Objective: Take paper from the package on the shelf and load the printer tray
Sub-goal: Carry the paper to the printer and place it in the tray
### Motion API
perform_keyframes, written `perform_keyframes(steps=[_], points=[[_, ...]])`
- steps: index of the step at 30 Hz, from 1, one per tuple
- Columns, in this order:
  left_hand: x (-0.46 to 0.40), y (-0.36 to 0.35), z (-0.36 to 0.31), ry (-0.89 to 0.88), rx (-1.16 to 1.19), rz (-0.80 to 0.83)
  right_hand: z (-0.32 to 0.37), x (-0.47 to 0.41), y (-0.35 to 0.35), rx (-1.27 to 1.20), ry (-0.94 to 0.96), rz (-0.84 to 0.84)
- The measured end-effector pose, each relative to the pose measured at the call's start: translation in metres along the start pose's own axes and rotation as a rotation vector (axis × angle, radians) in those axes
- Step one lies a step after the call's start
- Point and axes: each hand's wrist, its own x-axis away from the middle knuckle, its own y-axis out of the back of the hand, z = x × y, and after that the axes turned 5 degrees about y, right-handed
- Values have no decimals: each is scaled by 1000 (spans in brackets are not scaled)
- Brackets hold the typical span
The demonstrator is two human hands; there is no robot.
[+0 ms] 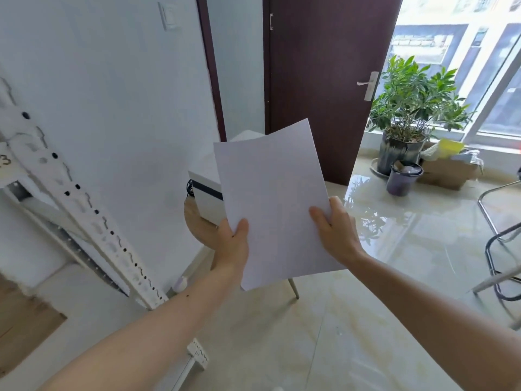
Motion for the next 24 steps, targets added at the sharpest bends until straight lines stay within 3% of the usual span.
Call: perform_keyframes(steps=[6, 14, 24], points=[[-64, -47, -17, -51, 36, -61, -31, -82, -9, 17, 2, 32], [-142, -109, -13, 56, -42, -60, -82, -168, -13, 8, -36, 75], [-196, -216, -7, 33, 54, -216, -154, -277, 10, -13, -5, 213]])
